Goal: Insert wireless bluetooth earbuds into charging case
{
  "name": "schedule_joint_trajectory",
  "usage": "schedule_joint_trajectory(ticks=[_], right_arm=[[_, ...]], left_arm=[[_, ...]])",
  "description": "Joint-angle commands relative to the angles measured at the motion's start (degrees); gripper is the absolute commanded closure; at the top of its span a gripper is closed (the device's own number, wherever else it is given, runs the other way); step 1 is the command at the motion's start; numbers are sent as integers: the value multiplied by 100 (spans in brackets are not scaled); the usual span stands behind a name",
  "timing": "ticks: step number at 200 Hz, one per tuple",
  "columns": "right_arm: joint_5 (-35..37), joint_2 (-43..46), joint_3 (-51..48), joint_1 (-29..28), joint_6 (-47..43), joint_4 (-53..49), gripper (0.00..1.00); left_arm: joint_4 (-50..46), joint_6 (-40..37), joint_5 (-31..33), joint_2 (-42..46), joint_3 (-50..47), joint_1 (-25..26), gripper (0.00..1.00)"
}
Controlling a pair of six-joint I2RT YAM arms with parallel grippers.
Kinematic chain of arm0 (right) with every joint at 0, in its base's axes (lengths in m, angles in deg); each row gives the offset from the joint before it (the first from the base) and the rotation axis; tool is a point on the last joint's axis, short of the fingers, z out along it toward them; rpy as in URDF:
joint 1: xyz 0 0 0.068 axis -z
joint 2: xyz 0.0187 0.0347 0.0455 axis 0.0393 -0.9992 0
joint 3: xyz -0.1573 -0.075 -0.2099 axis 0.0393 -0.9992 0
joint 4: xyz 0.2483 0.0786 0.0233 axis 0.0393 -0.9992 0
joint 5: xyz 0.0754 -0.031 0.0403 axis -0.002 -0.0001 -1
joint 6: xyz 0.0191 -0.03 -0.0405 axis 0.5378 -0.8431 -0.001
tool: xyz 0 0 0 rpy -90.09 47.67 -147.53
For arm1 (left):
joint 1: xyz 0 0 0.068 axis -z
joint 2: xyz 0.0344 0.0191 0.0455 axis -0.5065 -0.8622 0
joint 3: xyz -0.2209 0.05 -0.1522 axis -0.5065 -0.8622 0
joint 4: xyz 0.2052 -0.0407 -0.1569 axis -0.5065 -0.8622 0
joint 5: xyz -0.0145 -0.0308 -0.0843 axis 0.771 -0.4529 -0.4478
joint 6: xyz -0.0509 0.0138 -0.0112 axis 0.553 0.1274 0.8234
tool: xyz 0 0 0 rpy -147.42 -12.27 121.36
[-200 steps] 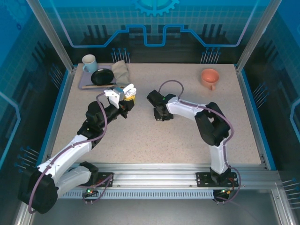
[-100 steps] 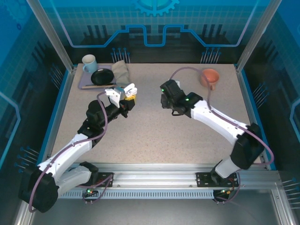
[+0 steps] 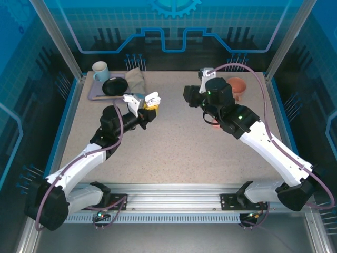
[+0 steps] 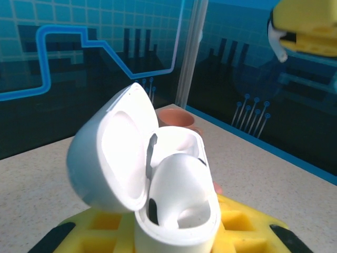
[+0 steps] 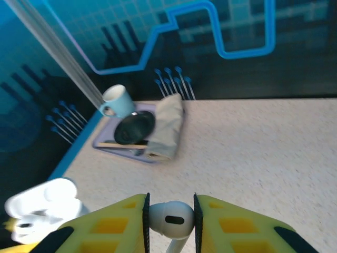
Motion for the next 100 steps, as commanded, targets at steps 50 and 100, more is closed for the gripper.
schedule_joint_trajectory(ticks=[50, 100], right_arm=[[-1256, -251, 497, 11, -358, 800, 73], [-1505, -330, 455, -185, -880, 963, 73]], left_arm=[[-176, -24, -703, -363, 778, 197, 100], [-370, -119, -870, -492, 1100, 347, 100]])
